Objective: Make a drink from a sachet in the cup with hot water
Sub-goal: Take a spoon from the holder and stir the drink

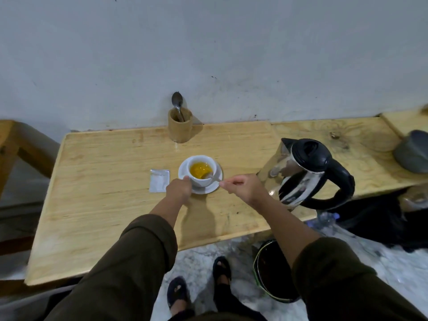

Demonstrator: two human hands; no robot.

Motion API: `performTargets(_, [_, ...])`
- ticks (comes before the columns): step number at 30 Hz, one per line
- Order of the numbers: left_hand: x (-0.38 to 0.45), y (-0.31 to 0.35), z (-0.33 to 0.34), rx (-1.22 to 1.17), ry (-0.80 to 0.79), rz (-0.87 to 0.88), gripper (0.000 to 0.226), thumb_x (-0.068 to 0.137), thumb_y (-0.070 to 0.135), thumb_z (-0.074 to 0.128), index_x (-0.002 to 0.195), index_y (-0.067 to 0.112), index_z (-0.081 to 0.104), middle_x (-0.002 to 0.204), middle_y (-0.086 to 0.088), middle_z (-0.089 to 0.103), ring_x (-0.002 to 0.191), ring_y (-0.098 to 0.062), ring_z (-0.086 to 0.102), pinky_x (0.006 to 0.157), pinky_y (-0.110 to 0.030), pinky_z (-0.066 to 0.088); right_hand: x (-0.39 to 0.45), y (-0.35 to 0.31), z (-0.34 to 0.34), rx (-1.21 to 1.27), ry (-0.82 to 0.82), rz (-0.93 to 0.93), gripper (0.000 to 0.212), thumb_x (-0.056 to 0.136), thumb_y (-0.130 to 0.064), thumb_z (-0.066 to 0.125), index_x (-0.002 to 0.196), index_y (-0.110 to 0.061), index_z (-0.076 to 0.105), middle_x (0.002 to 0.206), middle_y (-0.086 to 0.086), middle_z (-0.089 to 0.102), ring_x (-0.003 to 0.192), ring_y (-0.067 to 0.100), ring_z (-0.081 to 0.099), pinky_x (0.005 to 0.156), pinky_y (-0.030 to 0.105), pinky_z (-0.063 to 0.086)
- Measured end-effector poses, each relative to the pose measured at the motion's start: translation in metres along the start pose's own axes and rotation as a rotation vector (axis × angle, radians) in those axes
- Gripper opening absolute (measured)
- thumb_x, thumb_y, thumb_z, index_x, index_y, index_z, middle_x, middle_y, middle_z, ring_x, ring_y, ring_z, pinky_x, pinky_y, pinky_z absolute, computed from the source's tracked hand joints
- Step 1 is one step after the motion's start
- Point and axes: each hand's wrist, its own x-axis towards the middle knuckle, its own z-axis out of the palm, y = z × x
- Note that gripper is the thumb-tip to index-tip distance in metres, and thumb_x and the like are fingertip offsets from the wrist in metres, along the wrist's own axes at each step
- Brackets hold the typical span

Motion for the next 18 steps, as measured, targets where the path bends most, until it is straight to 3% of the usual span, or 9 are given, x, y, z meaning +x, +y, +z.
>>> performTargets(2, [-0.002,-0.001,0.002,0.018,0.005,0.011,0.051,0.104,0.029,0.021,0.136,-0.003,0.046,0.137,-0.024,0.052,0.128,-0.035,0.049,0.105,-0.038,0.039,-0.009,0.010,0.000,0.008,-0.009,0.063,0.025,0.083,-0.027,0.070,0.086,-0.003,0.075,0.065,0.002,0.062,0.062,0.011,0.052,0.058,0.014,0.043])
performTargets(5, [-0.002,-0.005,0.004,0.008,0.024,0.051,0.050,0.105,0.024,0.016,0.136,-0.002,0.045,0.138,-0.024,0.050,0.130,-0.036,0.047,0.105,-0.039,0.037,-0.014,0.024,0.004,-0.017,-0.047,0.126,0.028,0.086,-0.020,0.066,0.081,0.007,0.072,0.060,0.003,0.061,0.069,0.019,0.054,0.070,0.029,0.047])
performTargets(8, [-0.005,-0.006,0.003,0.043,0.026,0.087,0.053,0.105,0.029,0.018,0.133,-0.005,0.048,0.137,-0.025,0.051,0.129,-0.037,0.047,0.106,-0.040,0.036,-0.016,0.033,0.010,-0.035,-0.077,0.165,0.008,0.085,-0.009,0.066,0.086,-0.009,0.074,0.067,-0.007,0.066,0.078,0.015,0.062,0.080,0.031,0.051])
performTargets(10, [-0.005,-0.007,0.003,0.060,0.019,0.099,0.053,0.105,0.029,0.018,0.131,-0.005,0.049,0.136,-0.025,0.052,0.128,-0.036,0.048,0.105,-0.039,0.037,-0.017,0.034,0.014,-0.052,-0.068,0.194,0.014,0.080,-0.008,0.070,0.075,-0.021,0.066,0.071,-0.004,0.066,0.079,0.016,0.064,0.077,0.030,0.050])
performTargets(12, [-0.004,-0.009,0.002,0.081,0.022,0.090,0.049,0.104,0.027,0.025,0.129,-0.005,0.052,0.135,-0.023,0.054,0.127,-0.036,0.050,0.104,-0.039,0.039,-0.018,0.034,0.019,-0.044,-0.043,0.247,0.022,0.077,-0.010,0.072,0.073,-0.023,0.056,0.073,-0.002,0.065,0.081,0.019,0.063,0.075,0.032,0.046])
performTargets(15, [-0.008,-0.009,0.002,0.089,0.032,0.063,0.042,0.101,0.023,0.034,0.126,-0.004,0.054,0.131,-0.020,0.057,0.123,-0.034,0.054,0.099,-0.037,0.044,-0.019,0.037,0.025,0.031,-0.014,0.336,0.023,0.077,-0.010,0.074,0.088,-0.020,0.057,0.082,0.001,0.066,0.083,0.017,0.060,0.071,0.029,0.043])
performTargets(18, [-0.010,-0.012,0.005,0.110,0.088,0.080,0.038,0.099,0.023,0.040,0.123,-0.002,0.054,0.127,-0.017,0.060,0.120,-0.031,0.055,0.095,-0.034,0.045,-0.016,0.042,0.026,0.109,0.034,0.347,0.020,0.076,-0.009,0.074,0.076,-0.024,0.062,0.082,0.002,0.067,0.081,0.017,0.060,0.074,0.027,0.045])
